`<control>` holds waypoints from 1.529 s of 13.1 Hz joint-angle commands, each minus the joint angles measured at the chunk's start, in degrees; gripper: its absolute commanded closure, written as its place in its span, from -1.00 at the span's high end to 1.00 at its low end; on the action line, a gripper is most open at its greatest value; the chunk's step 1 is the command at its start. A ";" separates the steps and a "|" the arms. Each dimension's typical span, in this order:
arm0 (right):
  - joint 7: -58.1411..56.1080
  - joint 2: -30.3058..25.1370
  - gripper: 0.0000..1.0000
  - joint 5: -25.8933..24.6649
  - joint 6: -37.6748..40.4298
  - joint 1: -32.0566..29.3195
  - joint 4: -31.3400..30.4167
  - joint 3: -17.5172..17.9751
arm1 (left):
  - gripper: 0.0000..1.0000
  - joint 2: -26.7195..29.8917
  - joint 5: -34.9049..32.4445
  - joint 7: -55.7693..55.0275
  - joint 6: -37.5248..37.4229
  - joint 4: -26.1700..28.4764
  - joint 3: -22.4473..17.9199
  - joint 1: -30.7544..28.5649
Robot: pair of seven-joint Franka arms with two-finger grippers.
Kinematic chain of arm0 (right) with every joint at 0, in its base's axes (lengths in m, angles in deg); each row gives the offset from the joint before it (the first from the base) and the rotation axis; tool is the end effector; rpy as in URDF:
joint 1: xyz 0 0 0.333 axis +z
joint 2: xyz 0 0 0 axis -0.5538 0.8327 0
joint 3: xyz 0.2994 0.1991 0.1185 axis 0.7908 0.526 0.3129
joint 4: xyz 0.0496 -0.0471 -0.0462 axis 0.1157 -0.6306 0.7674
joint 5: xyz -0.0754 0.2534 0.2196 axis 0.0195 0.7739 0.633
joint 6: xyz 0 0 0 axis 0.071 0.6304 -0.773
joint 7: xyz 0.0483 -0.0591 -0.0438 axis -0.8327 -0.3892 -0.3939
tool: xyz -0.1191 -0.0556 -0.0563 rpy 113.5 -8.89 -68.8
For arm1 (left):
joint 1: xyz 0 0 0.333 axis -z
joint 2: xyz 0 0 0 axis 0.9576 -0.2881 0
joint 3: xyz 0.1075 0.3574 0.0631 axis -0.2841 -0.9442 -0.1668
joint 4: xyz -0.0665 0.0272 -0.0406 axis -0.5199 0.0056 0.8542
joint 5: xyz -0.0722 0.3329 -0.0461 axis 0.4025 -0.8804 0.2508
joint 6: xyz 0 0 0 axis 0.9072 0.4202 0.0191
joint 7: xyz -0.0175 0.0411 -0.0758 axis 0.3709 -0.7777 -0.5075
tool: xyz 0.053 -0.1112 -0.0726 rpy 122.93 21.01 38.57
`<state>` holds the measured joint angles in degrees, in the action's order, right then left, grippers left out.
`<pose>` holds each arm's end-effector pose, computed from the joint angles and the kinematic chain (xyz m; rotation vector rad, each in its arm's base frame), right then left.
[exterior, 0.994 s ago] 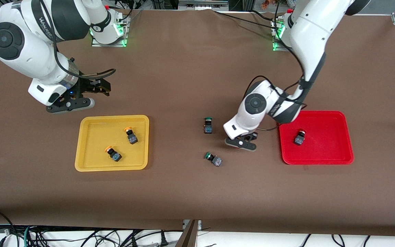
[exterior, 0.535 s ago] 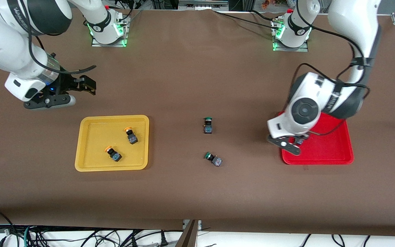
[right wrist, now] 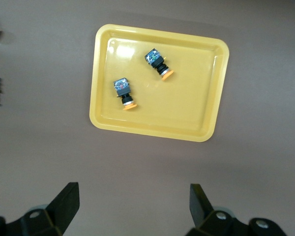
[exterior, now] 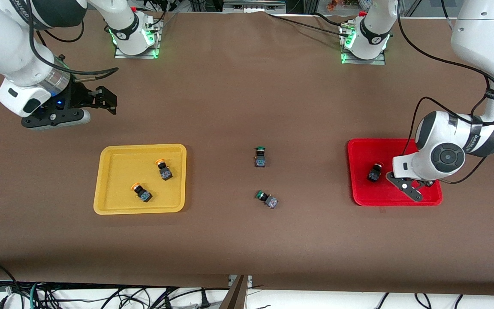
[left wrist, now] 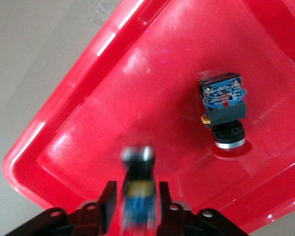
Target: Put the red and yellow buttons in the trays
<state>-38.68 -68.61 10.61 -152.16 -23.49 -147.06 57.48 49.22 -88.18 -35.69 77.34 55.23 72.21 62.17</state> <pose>0.5138 0.1242 0.5925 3.1259 0.2727 -0.0515 0.6265 0.0340 0.2923 -2.7235 1.0980 0.3357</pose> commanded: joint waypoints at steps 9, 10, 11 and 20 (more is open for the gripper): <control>-0.77 -0.08 0.99 -3.58 4.84 -0.65 6.56 1.70 | 1.00 28.71 21.17 -19.25 -33.73 -6.42 8.88 0.89; -0.77 0.01 0.99 -4.28 4.67 -1.00 6.74 1.61 | 1.00 29.94 20.38 -24.19 -35.86 -6.79 10.83 0.71; -0.42 0.01 0.99 -4.55 4.32 -1.00 6.82 1.52 | 1.00 30.22 19.41 -26.24 -36.06 -6.88 11.02 0.80; 0.46 0.01 0.99 -3.93 4.22 -1.00 7.62 1.00 | 1.00 28.98 24.41 -27.75 -26.13 -8.91 -11.56 15.48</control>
<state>-38.63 -68.64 6.77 -148.66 -23.97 -140.54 58.27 76.64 -64.92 -62.87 50.35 45.22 62.31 76.48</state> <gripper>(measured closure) 0.004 0.000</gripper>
